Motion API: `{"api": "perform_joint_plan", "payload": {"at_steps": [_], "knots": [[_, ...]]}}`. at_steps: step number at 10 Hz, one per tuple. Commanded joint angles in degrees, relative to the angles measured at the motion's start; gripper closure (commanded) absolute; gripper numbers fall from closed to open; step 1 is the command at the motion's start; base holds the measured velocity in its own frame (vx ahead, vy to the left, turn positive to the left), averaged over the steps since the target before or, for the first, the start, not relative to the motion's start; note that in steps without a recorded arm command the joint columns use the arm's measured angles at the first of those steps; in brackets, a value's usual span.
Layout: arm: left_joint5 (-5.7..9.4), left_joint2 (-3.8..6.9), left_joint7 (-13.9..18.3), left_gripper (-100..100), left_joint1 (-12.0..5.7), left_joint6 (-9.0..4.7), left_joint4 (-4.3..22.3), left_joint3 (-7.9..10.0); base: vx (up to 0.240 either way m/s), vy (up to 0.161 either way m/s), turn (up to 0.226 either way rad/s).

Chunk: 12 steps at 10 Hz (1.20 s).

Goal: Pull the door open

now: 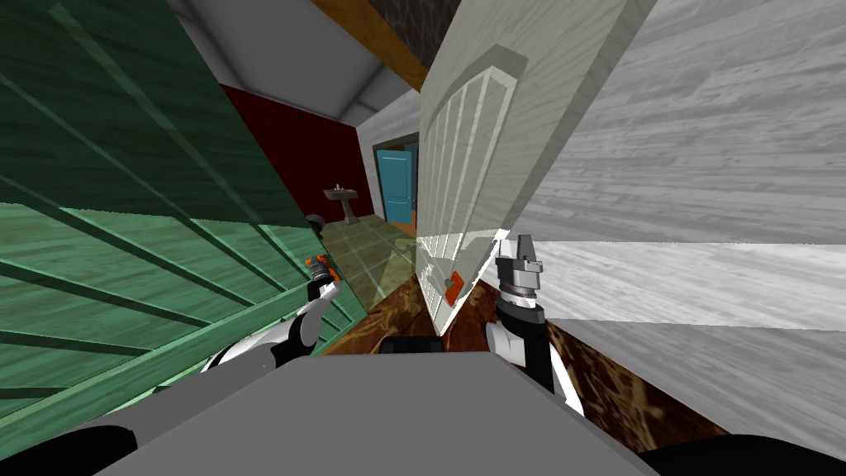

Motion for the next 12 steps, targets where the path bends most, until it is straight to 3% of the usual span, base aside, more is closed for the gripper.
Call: {"api": "perform_joint_plan", "payload": {"at_steps": [1, 3, 4, 9, 12], "knots": [[-0.1, 0.7, 0.83, -100, -0.81, -1.47, 2.86, -0.19, 0.02, 0.032, 0.01], [-0.12, 0.72, 0.86, -100, -0.8, -1.44, 3.1, -0.22, 0.0, -0.001, 0.005], [-0.12, 0.72, 0.86, 100, -0.8, -1.44, 3.1, -0.22, 0.0, 0.0, 0.0], [-0.12, 0.72, 0.86, 100, -0.8, -1.44, 3.1, -0.22, 0.0, 0.0, 0.0], [-1.31, -0.07, 2.28, 100, -0.94, -0.62, 2.89, -2.17, -0.169, -0.038, -0.023]]}}
